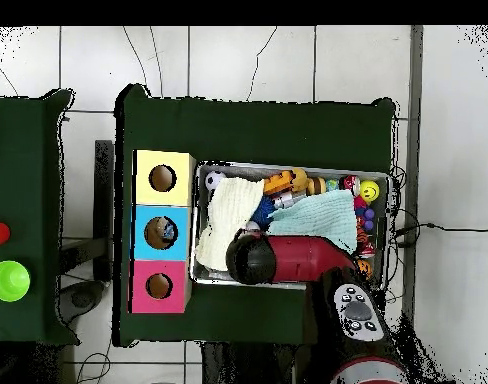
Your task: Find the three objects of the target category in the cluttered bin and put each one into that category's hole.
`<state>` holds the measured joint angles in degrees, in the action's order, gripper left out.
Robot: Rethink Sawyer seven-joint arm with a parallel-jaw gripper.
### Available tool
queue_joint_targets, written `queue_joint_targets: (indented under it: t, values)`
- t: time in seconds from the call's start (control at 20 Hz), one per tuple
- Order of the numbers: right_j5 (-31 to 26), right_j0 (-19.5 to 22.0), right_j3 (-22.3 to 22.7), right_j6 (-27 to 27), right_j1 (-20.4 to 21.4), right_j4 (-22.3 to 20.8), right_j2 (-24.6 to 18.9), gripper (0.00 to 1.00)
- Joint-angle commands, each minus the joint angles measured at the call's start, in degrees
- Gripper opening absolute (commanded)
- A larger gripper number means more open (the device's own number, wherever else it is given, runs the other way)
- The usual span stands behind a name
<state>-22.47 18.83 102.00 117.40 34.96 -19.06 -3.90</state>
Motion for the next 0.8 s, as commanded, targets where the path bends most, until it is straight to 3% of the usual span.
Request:
queue_joint_targets:
  t: [0.05, 0.5, 0.8]
  values:
    - [-4.81, -2.93, 2.45, 7.93, 0.01, 4.5, -2.12, 0.0]
    - [-5.81, -7.61, 2.76, 10.82, 0.38, 9.91, -0.63, 0.0]
    - [-2.9, -9.46, 1.41, 10.21, -1.4, 10.9, 1.68, 0.0]
